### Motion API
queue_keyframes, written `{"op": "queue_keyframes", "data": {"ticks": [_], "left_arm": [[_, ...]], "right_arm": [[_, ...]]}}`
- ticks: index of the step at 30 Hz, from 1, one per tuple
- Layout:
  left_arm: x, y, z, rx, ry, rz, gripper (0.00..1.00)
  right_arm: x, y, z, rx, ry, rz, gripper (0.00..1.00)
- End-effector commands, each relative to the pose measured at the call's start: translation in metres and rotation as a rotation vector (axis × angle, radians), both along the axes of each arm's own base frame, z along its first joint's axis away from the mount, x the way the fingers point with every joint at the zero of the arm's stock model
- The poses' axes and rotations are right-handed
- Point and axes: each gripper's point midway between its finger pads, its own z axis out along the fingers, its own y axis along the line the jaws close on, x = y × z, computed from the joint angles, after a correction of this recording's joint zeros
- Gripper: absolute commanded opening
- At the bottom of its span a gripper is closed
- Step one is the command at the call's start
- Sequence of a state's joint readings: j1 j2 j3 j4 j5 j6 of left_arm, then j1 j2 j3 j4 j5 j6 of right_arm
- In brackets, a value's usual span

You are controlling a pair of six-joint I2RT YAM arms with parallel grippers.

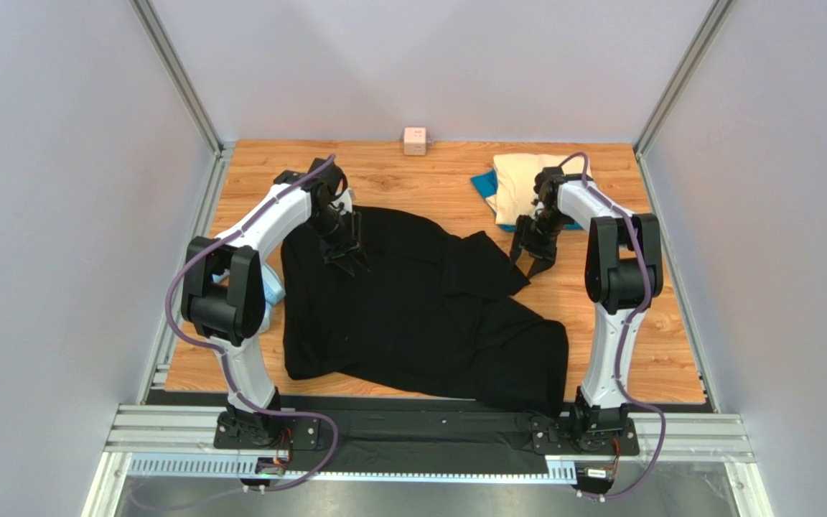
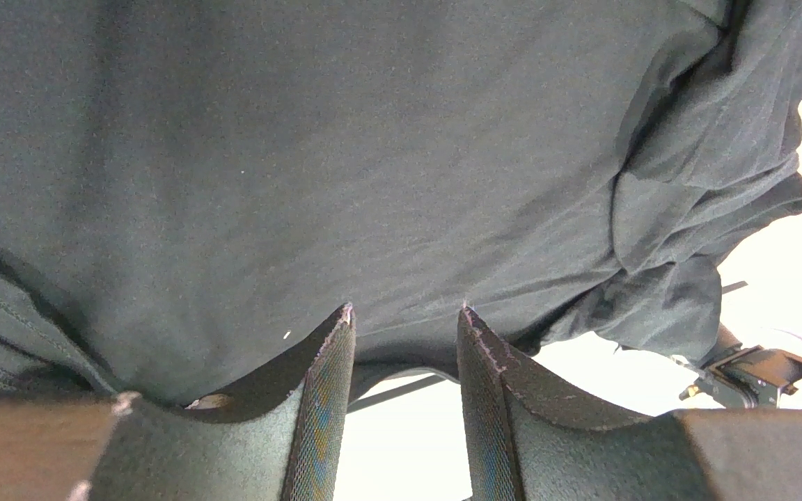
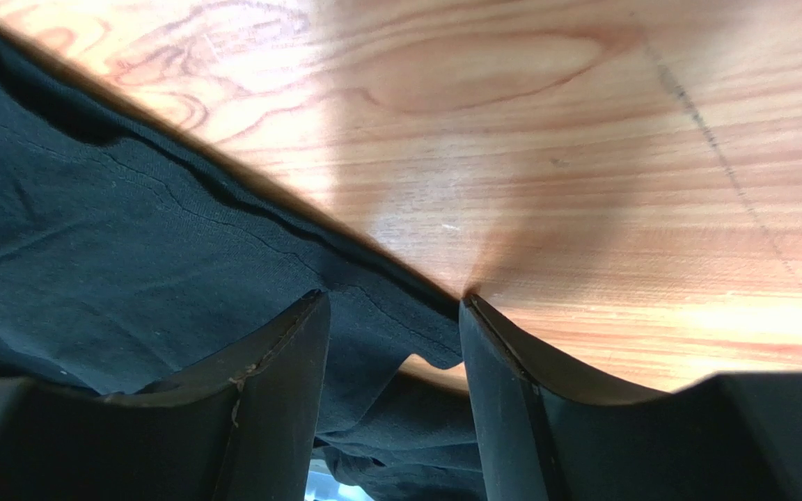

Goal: Fold and stack the t-shirts

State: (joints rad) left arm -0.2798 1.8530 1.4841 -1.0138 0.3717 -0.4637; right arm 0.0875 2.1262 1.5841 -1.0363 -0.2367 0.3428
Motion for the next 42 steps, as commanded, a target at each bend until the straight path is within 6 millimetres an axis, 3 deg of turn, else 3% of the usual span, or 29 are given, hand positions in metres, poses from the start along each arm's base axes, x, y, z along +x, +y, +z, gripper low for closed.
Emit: {"op": "queue_keyframes", "data": {"ticks": [1, 10, 13, 16, 17, 18, 25, 31, 36, 38, 42], "left_arm": [[0.001, 0.000, 0.014, -0.006, -0.041, -0.013, 0.47], [0.000, 0.000, 0.014, -0.005, -0.038, -0.009, 0.47], [0.000, 0.000, 0.016, -0.006, -0.044, -0.004, 0.47], [0.000, 0.000, 0.018, -0.006, -0.049, -0.001, 0.47], [0.000, 0.000, 0.019, -0.007, -0.050, 0.000, 0.47], [0.001, -0.001, 0.019, -0.009, -0.052, 0.001, 0.47], [0.006, 0.001, 0.021, 0.004, -0.068, 0.021, 0.47], [0.036, 0.020, 0.030, 0.117, -0.165, 0.125, 0.52], [0.081, 0.046, 0.033, 0.176, -0.224, 0.258, 0.52], [0.103, 0.066, 0.032, 0.230, -0.237, 0.324, 0.52], [0.138, 0.087, 0.027, 0.261, -0.230, 0.424, 0.52]], "right_arm": [[-0.010, -0.003, -0.023, -0.088, 0.022, 0.055, 0.56], [-0.009, 0.009, -0.035, -0.206, 0.011, 0.133, 0.54], [-0.007, 0.013, -0.034, -0.192, 0.014, 0.121, 0.45], [-0.007, 0.014, -0.035, -0.195, 0.033, 0.132, 0.22], [-0.007, 0.015, -0.035, -0.196, 0.036, 0.136, 0.05], [-0.006, 0.015, -0.034, -0.198, 0.032, 0.137, 0.00], [0.006, 0.020, -0.002, -0.169, -0.058, 0.127, 0.00], [0.013, 0.012, 0.044, -0.182, -0.145, 0.114, 0.00], [0.010, -0.004, 0.085, -0.160, -0.208, 0.070, 0.00], [0.009, -0.007, 0.096, -0.151, -0.227, 0.063, 0.00], [0.006, -0.013, 0.115, -0.122, -0.253, 0.047, 0.00]]}}
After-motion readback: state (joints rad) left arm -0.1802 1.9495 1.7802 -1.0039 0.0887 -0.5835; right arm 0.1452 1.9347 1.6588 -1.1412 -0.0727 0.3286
